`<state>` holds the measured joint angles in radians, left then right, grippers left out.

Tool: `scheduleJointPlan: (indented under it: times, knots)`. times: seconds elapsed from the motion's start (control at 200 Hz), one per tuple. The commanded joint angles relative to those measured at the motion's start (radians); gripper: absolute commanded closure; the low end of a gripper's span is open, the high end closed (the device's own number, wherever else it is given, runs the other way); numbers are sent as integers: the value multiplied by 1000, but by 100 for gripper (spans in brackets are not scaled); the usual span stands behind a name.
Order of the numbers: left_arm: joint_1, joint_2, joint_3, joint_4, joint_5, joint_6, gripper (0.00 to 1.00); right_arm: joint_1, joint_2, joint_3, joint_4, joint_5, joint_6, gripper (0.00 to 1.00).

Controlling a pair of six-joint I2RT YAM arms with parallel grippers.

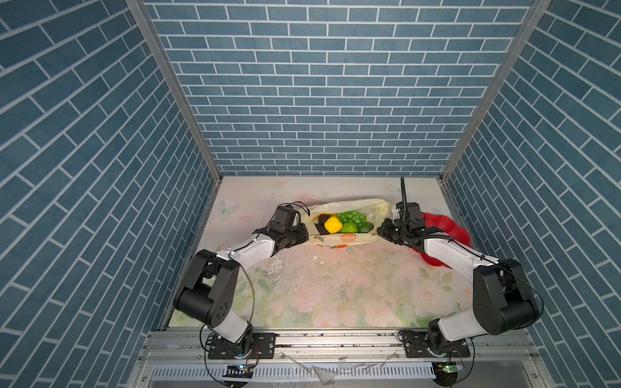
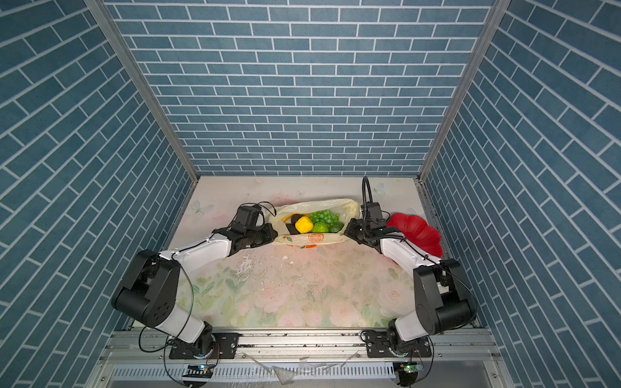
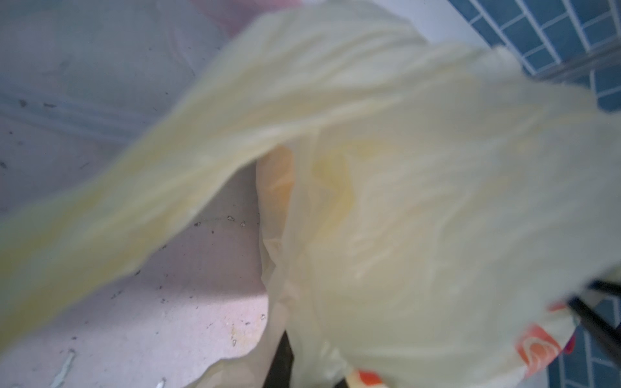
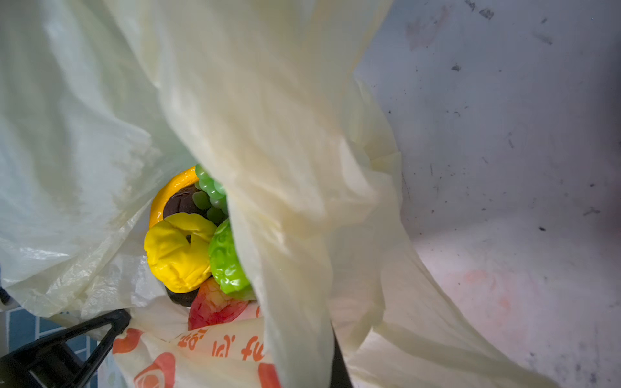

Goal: Take fruits out of the plastic bag
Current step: Spread open the plastic bag at the top-center of the table.

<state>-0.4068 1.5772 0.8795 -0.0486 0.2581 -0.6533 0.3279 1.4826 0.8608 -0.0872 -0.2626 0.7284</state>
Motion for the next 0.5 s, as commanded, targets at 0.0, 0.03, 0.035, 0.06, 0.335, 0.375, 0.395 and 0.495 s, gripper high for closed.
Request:
scheduleJointPlan:
  times: [0.0,0.03,0.035,0.06,0.335,0.375,0.395,0.495]
  knots:
    - [-20,-33,45,-84,-36,84,65,-3,-27,-29,111,-28,55,100]
    - [-29,-46,58,-125,-62,113,59,-4,-31,-29,109,-16,53,100]
    - [-31,-48,59,-132,-66,119,58,-4,-32,-28,108,-14,54,100]
    - [-40,-60,73,-171,-98,139,52,-4,-35,-26,98,-4,50,100]
    - [-164,-138,274,-690,-464,284,15,-1,-61,49,-41,45,-25,100]
    - [-204,-130,322,-755,-515,340,11,-1,-63,52,-43,45,-28,100]
    - [-234,-122,347,-792,-562,357,9,-1,-64,54,-42,43,-28,100]
    - [-311,-87,419,-832,-645,436,1,3,-61,60,-37,42,-32,100]
